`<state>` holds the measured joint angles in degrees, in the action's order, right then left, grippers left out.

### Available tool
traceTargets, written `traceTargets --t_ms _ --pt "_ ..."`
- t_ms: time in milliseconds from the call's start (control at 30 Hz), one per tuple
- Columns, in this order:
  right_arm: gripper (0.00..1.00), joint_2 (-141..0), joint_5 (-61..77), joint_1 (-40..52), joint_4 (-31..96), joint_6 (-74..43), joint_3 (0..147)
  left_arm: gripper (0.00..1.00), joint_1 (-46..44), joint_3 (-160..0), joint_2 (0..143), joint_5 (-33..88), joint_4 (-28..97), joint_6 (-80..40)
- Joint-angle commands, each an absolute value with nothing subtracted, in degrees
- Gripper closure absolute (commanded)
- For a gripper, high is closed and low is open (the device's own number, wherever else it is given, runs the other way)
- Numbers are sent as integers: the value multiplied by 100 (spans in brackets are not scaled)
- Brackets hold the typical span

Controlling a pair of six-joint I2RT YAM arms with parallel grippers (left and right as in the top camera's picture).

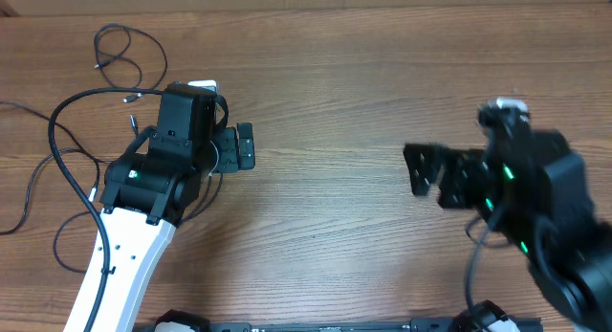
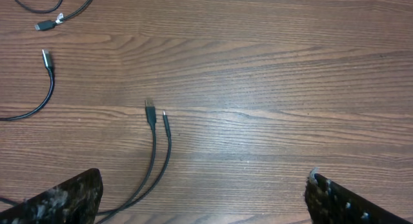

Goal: Untangle cables

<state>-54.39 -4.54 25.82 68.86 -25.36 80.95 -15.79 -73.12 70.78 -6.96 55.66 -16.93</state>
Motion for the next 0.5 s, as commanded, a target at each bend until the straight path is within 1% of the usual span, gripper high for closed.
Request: traceTargets --t_ms 0,167,300,467 --pt "0 -5004 -788 2705 7188 -2502 8009 0 -1616 -7352 7094 -790 5548 -1715" --pt "0 -4665 -1011 2705 7570 -2497 8007 0 -1616 -7349 7094 -790 5548 -1715" --pt "0 -4635 -1520 2705 7795 -2471 7968 0 -1616 -7352 7094 -790 5548 -1715" --pt "0 -4619 -1559 2709 7279 -1549 7708 0 -1616 -7352 7094 -790 5548 -1715"
